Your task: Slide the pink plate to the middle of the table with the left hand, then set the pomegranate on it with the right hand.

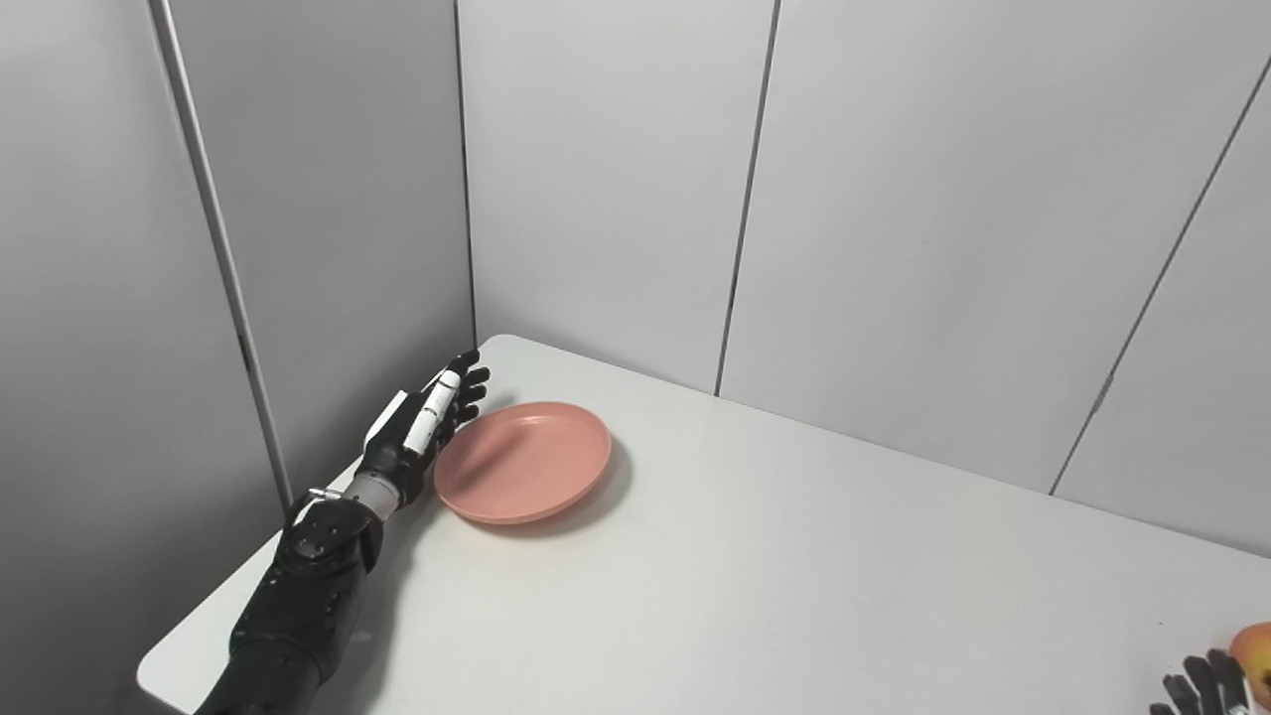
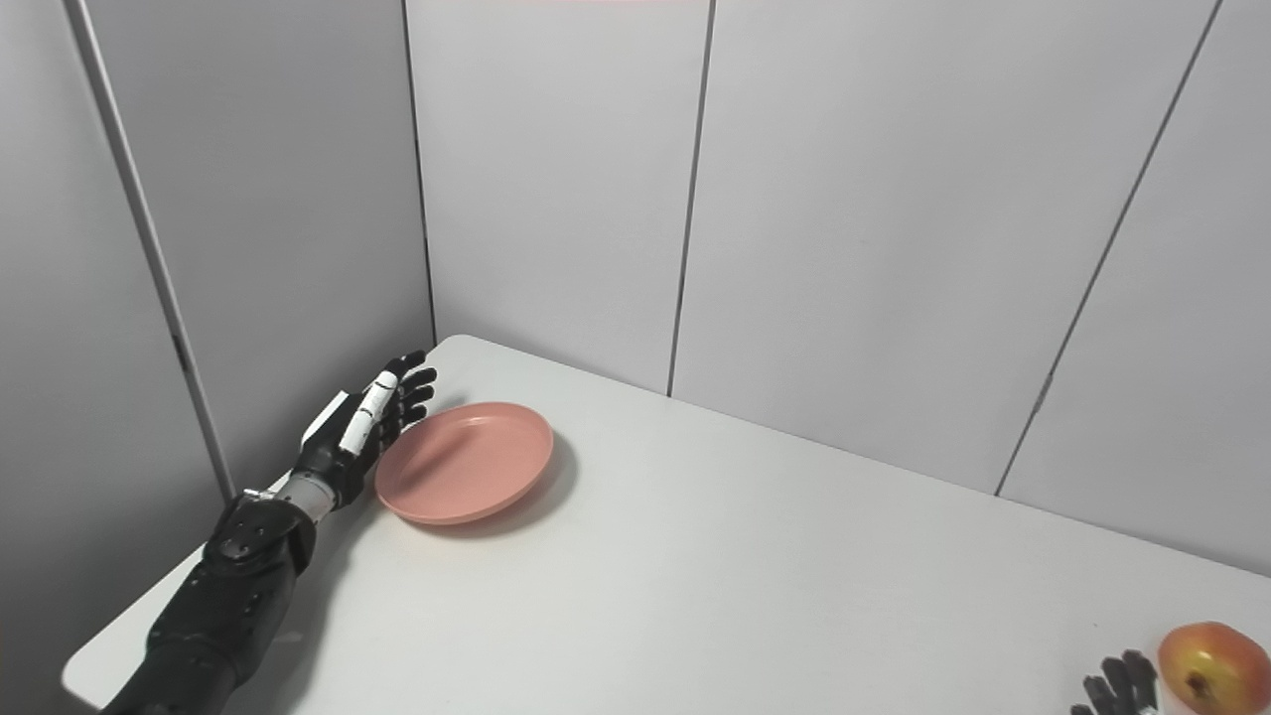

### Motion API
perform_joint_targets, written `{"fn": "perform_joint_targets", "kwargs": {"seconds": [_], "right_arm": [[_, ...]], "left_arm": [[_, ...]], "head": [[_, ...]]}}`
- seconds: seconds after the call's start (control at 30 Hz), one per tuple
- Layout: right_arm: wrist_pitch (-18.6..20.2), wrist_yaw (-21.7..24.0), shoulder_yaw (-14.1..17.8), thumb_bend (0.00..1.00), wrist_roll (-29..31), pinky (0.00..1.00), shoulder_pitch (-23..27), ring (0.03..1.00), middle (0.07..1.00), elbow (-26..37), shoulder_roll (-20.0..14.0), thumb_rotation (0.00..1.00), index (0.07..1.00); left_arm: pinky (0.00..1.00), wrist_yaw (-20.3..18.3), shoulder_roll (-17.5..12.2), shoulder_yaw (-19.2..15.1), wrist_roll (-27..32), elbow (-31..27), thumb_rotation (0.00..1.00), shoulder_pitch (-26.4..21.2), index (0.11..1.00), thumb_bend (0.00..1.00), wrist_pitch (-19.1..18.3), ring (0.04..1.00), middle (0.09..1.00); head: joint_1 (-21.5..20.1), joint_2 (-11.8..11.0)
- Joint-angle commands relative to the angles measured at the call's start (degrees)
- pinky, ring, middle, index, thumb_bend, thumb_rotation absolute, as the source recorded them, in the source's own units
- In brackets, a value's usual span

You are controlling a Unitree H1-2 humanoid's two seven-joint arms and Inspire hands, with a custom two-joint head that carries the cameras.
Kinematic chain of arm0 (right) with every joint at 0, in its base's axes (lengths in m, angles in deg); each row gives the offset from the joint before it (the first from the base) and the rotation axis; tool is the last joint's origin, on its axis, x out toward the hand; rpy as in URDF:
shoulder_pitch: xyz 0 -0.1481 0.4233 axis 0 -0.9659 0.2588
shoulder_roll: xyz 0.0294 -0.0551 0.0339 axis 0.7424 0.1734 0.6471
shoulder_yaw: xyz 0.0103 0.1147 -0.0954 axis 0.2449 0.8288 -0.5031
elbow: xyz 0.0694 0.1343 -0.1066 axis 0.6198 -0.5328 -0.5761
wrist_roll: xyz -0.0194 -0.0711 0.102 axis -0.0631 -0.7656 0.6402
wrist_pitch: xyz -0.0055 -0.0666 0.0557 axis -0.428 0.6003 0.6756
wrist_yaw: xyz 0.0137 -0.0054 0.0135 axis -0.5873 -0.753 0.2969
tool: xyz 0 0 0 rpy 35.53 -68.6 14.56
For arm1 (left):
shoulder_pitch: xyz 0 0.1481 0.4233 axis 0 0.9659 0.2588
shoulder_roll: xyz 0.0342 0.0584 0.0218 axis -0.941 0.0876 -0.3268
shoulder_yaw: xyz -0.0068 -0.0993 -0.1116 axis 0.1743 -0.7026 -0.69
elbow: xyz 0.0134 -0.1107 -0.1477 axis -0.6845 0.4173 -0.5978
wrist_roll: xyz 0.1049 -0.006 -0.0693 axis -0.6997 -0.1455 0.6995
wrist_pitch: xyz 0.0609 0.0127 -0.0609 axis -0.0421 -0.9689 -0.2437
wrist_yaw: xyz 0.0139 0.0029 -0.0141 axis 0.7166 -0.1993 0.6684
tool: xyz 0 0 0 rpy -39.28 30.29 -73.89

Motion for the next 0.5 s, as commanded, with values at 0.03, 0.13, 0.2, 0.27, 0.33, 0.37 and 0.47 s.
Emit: {"fn": "perform_joint_targets", "kwargs": {"seconds": [0.03, 0.13, 0.2, 0.27, 0.33, 0.37, 0.47], "right_arm": [[-0.21, 0.42, 0.1, 0.77, 0.5, 1.0, -2.19, 1.0, 1.0, -2.01, 0.2, 0.91, 1.0], [-0.11, 0.52, -0.02, 0.76, 0.5, 1.0, -2.16, 1.0, 1.0, -1.94, 0.19, 0.92, 1.0], [-0.37, 0.45, 0.01, 0.76, 0.43, 1.0, -2.08, 1.0, 1.0, -2.17, 0.25, 0.92, 1.0], [-0.24, 0.38, 0.0, 0.76, 0.29, 1.0, -2.06, 1.0, 1.0, -2.26, 0.22, 0.92, 1.0], [-0.1, 0.45, -0.04, 0.77, 0.33, 1.0, -2.04, 1.0, 1.0, -2.2, 0.16, 0.92, 1.0], [-0.05, 0.46, -0.07, 0.76, 0.3, 1.0, -2.04, 1.0, 1.0, -2.12, 0.15, 0.93, 1.0], [-0.07, 0.43, -0.08, 0.76, 0.27, 1.0, -2.04, 1.0, 1.0, -2.09, 0.16, 0.93, 1.0]], "left_arm": [[0.98, -0.11, -1.66, -0.66, 0.85, -2.77, 1.0, -2.73, 0.949, 0.54, 0.54, 0.962, 0.95], [0.97, 0.02, -1.81, -0.72, 0.84, -3.48, 1.0, -2.8, 0.939, 0.53, 0.39, 0.952, 0.943], [0.96, 0.43, -1.87, -0.76, 0.66, -4.41, 1.0, -2.83, 0.935, 0.53, -0.5, 0.948, 0.94], [0.96, 0.83, -1.99, -0.64, 0.2, -5.3, 1.0, -2.86, 0.932, 0.53, -1.13, 0.946, 0.936], [0.97, 0.53, -2.21, -0.58, 0.17, -5.02, 1.0, -3.27, 0.93, 0.54, -0.76, 0.947, 0.935], [0.97, 0.38, -2.36, -0.55, 0.14, -4.73, 1.0, -3.5, 0.926, 0.55, -0.56, 0.945, 0.933], [0.96, 0.68, -2.71, -0.29, -0.53, -4.84, 1.0, -3.63, 0.923, 0.57, -0.56, 0.943, 0.931]], "head": [[0.19, 0.0], [0.05, -0.03], [0.0, -0.06], [0.05, -0.1], [0.06, -0.09], [0.05, -0.05], [0.1, -0.22]]}}
